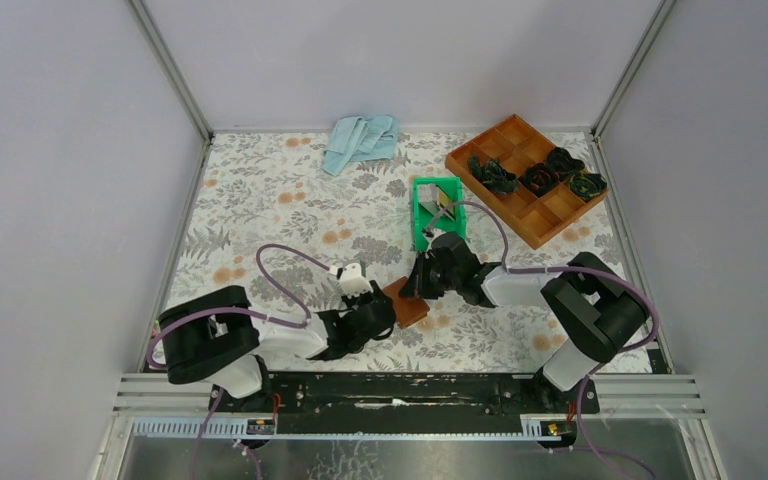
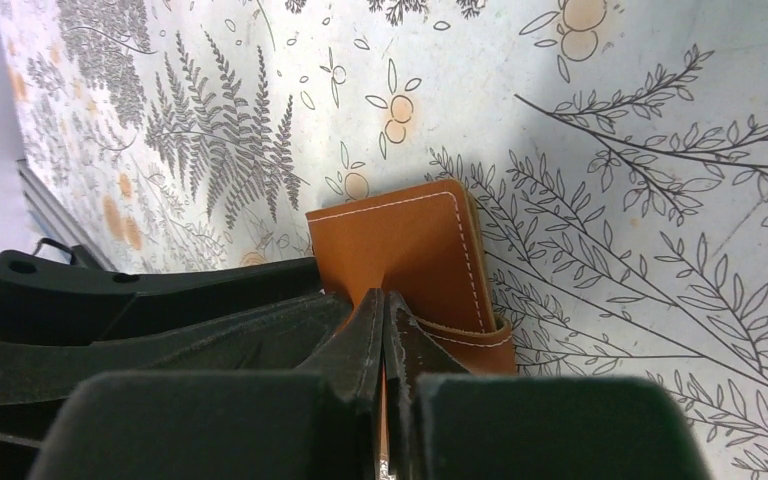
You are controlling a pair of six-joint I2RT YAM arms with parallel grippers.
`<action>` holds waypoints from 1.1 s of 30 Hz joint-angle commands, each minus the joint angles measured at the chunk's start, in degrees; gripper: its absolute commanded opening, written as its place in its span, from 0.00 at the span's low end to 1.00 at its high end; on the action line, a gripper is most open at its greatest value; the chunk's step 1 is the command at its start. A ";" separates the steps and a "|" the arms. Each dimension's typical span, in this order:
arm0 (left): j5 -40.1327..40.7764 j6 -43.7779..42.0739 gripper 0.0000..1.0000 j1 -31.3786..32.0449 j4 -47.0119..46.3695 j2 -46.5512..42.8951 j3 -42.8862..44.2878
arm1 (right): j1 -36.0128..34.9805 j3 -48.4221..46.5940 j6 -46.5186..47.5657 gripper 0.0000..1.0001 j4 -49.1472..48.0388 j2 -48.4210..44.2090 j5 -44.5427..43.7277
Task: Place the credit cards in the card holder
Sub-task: Close the card holder at the center of the board.
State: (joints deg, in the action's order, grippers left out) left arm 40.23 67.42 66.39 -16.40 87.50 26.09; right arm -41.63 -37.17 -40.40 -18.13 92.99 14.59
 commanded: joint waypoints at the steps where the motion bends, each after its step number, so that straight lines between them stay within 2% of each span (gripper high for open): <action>1: 0.23 -0.59 0.34 0.27 6.56 0.70 0.34 | 2.64 2.67 -0.46 0.00 -1.33 2.72 0.93; 22: -0.23 -0.58 0.32 0.12 7.17 1.97 1.83 | 3.23 13.85 -5.95 0.00 -12.69 4.53 0.17; 33: -0.57 0.26 0.30 0.19 6.96 2.04 1.39 | 3.22 17.92 -9.64 0.00 -21.47 11.09 -2.39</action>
State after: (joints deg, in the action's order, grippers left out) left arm 40.05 67.66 66.39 -13.65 88.33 28.16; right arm -38.76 -23.51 -51.99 -50.02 98.43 18.65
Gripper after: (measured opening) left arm 0.312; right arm 0.011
